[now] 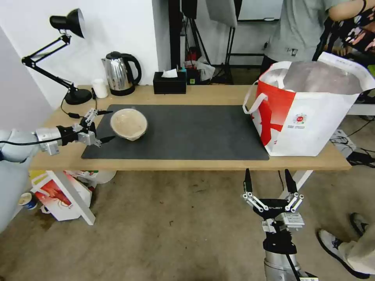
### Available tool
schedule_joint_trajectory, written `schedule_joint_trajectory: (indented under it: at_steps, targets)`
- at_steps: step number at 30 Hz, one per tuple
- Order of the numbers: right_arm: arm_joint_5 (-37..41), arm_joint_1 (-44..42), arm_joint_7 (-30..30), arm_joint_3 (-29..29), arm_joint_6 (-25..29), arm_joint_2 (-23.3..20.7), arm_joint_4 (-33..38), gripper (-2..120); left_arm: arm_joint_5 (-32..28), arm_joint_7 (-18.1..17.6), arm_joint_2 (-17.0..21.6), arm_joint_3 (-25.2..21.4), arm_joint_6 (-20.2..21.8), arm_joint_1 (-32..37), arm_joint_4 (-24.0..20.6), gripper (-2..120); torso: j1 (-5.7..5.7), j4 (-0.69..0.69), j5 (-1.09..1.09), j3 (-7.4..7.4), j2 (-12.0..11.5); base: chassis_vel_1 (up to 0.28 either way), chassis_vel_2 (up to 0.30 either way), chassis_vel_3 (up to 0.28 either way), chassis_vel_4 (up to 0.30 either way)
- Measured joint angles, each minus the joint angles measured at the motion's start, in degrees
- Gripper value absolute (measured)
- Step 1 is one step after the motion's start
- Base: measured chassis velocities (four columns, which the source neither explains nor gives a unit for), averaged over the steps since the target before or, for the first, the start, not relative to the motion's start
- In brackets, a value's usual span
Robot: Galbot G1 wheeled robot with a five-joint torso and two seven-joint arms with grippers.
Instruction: Pick up the trash from the table and place it into the takeout bag.
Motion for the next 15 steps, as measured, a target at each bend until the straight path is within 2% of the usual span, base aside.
schedule_joint_trajectory:
  at_steps: [15]
  targets:
    - [0.00, 0.00, 0.00, 0.00, 0.00, 0.00, 0.00, 100, 3.36, 0.28, -3.18, 2.57, -0.44, -2.02, 3.93, 100, 0.00, 0.01, 0.01, 0.00, 0.00, 0.000, 0.000, 0.000, 0.000]
